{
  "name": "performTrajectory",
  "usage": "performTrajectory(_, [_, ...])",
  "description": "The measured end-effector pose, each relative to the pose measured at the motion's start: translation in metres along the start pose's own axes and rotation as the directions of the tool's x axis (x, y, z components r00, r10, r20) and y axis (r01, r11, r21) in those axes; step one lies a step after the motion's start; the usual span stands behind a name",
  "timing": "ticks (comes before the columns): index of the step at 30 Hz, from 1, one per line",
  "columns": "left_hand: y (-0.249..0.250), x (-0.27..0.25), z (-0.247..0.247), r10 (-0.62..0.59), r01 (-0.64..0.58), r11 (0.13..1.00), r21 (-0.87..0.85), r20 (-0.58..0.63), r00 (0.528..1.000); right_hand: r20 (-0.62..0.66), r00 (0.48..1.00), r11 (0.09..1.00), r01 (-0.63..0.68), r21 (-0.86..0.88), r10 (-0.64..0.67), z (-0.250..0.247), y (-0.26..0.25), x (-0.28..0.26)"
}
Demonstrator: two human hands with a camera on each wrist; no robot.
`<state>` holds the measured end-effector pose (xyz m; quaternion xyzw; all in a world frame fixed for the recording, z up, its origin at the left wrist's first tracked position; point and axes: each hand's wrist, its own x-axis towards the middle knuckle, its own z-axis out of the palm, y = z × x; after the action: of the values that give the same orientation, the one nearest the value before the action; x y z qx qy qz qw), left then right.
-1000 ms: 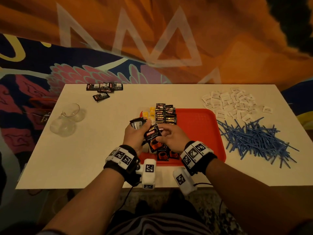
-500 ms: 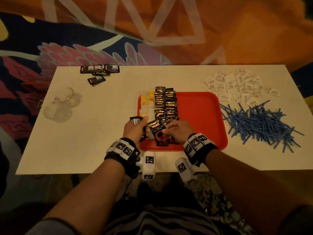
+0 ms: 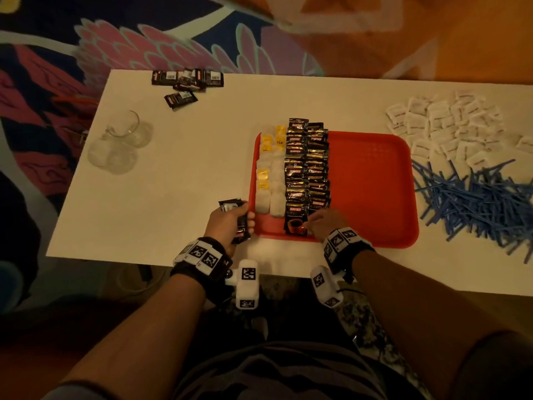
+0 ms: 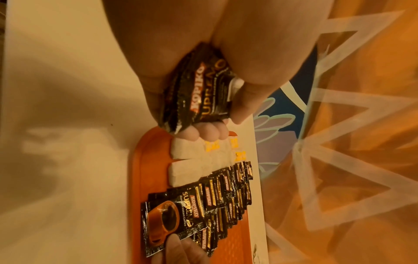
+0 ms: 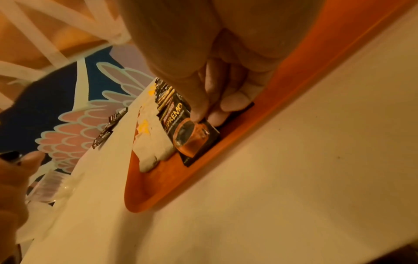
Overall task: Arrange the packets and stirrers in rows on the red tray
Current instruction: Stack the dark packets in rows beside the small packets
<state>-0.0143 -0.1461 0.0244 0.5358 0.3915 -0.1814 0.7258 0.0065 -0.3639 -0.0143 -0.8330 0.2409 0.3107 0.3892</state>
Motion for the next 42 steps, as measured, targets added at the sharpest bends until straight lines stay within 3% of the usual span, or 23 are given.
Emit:
performTrajectory(11, [-0.002, 0.003, -0.004, -0.055, 0.056, 0.997, -0.059, 0.008, 0.998, -0.092, 0.995, 0.999, -0.031, 0.012, 0.032, 0.006, 0.002, 0.002])
performTrajectory(15, [0.003, -0.001, 0.006, -0.054, 0.057, 0.998, -0.041, 0.068, 0.996, -0.112, 0.994, 1.000, 0.001, -0.006, -0.001, -0.005, 0.002, -0.008])
performTrajectory(19, [0.007, -0.006, 0.019, 0.000, -0.003, 1.000, 0.021, 0.111, 0.994, -0.059, 0.993, 0.995, 0.098, -0.035, -0.100, -0.019, -0.008, -0.022])
performTrajectory(23, [0.011, -0.007, 0.030, 0.025, -0.034, 0.996, 0.085, 0.096, 0.995, 0.086, 0.962, 0.959, 0.245, 0.140, -0.258, -0.029, -0.025, -0.043])
performTrajectory(27, [0.015, -0.016, 0.050, 0.083, -0.104, 0.985, 0.135, 0.153, 0.985, 0.178, 0.922, 0.918, 0.291, 0.271, -0.344, -0.037, -0.042, -0.063])
performTrajectory(29, [0.017, -0.021, 0.060, 0.118, -0.141, 0.980, 0.138, 0.165, 0.979, 0.116, 0.910, 0.890, 0.352, 0.289, -0.398, -0.042, -0.048, -0.068])
performTrajectory(31, [0.022, -0.027, 0.066, 0.118, -0.139, 0.975, 0.174, 0.126, 0.985, -0.052, 0.913, 0.871, 0.402, 0.283, -0.404, -0.047, -0.054, -0.073])
performTrajectory(33, [0.026, -0.027, 0.064, 0.050, -0.068, 0.984, 0.167, 0.106, 0.993, -0.222, 0.882, 0.859, 0.461, 0.222, -0.416, -0.053, -0.057, -0.077])
performTrajectory(34, [0.029, -0.028, 0.064, -0.016, -0.002, 0.994, 0.106, 0.164, 0.986, -0.259, 0.847, 0.842, 0.513, 0.167, -0.464, -0.054, -0.058, -0.079])
performTrajectory(37, [0.035, -0.030, 0.064, -0.182, 0.208, 0.977, -0.039, 0.343, 0.921, -0.197, 0.682, 0.708, 0.697, -0.116, -0.704, -0.056, -0.057, -0.084])
performTrajectory(39, [0.039, -0.031, 0.064, -0.178, 0.196, 0.980, -0.024, 0.324, 0.929, -0.177, 0.599, 0.625, 0.755, -0.201, -0.781, -0.054, -0.055, -0.084])
performTrajectory(41, [0.042, -0.032, 0.063, -0.127, 0.145, 0.988, -0.044, 0.281, 0.951, -0.226, 0.612, 0.649, 0.745, -0.156, -0.757, -0.051, -0.052, -0.082])
performTrajectory(42, [0.043, -0.032, 0.064, -0.077, 0.093, 0.994, -0.057, 0.243, 0.967, -0.262, 0.653, 0.690, 0.720, -0.079, -0.711, -0.050, -0.051, -0.080])
